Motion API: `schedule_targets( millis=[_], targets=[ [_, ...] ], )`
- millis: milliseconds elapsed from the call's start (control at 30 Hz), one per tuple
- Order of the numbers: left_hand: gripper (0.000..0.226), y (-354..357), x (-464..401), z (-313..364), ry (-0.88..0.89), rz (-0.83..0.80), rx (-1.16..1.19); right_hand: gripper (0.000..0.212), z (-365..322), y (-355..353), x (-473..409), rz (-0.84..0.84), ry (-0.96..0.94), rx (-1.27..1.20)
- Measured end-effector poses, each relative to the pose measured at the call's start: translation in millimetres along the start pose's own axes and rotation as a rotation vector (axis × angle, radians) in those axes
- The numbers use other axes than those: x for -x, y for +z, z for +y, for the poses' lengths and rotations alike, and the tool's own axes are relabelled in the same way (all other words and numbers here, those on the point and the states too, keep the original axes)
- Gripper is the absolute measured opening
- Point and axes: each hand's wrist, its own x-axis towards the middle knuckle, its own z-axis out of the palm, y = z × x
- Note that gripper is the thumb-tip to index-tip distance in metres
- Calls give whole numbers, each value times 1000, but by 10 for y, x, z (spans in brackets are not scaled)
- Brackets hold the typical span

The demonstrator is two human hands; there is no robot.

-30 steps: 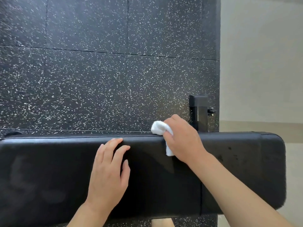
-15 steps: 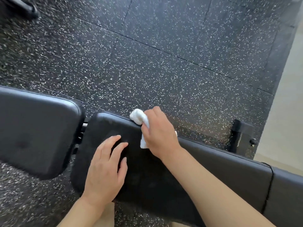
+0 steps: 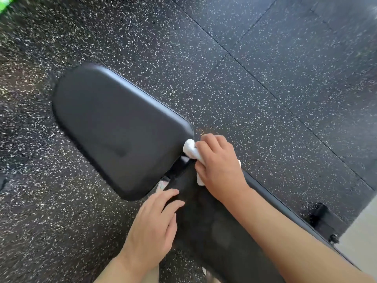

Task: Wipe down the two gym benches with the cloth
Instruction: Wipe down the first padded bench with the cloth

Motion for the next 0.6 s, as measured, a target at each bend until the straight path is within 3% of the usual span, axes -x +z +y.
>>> schedule_targets(
  millis=[200, 400, 467, 600],
  targets=[
    [29, -159, 191, -199, -7, 17, 65, 18, -493, 334, 278, -166, -411, 39],
    [26, -196, 260, -316, -39, 45, 96, 18, -358, 268, 192, -211, -558, 71],
    [26, -192, 218, -321, -26, 48, 105, 22, -109, 145, 50, -140, -474, 79],
    [28, -165, 64, -263, 12, 50, 119, 32, 176, 32, -8, 80, -132, 84]
  ],
)
